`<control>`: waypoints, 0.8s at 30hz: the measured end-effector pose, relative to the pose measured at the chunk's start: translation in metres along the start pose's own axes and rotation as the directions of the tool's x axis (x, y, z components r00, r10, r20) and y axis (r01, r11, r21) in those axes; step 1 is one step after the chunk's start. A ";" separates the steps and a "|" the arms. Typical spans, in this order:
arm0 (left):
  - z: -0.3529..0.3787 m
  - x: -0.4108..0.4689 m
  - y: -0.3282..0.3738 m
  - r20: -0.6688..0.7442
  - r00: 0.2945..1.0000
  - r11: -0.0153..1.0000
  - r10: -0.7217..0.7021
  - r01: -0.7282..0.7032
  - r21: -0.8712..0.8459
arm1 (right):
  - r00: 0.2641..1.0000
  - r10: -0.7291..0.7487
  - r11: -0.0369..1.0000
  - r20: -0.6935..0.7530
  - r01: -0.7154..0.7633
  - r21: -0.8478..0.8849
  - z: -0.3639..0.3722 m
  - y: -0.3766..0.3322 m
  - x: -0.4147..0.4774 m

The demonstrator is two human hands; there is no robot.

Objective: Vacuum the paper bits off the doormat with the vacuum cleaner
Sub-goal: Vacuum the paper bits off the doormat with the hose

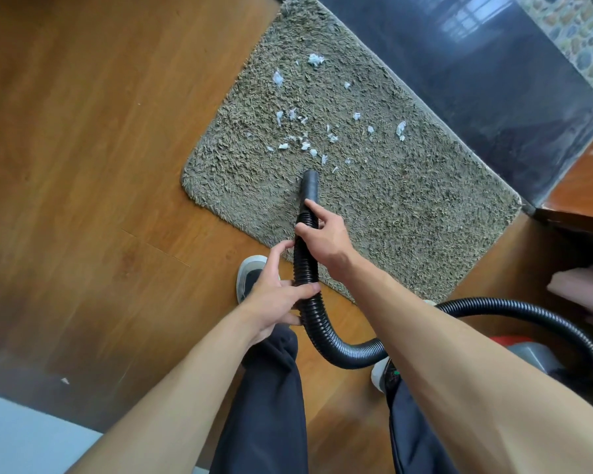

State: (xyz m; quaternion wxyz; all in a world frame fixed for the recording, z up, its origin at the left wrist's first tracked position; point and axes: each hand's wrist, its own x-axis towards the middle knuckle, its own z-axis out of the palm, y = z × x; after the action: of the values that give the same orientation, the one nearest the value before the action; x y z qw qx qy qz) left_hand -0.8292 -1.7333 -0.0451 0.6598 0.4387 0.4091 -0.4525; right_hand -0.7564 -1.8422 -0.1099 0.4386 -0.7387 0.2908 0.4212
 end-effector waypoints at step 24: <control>-0.053 -0.018 0.036 -0.166 0.983 0.986 0.073 -0.096 -0.135 | 0.963 -0.154 0.944 0.219 0.209 -0.256 0.061 -0.081 0.022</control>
State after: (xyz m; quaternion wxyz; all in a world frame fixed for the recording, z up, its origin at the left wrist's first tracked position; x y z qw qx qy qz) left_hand -0.8070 -1.6713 -0.0354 0.6730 0.4423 0.4733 -0.3569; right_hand -0.7032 -1.7527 -0.1125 0.3946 -0.7713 0.1147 0.4860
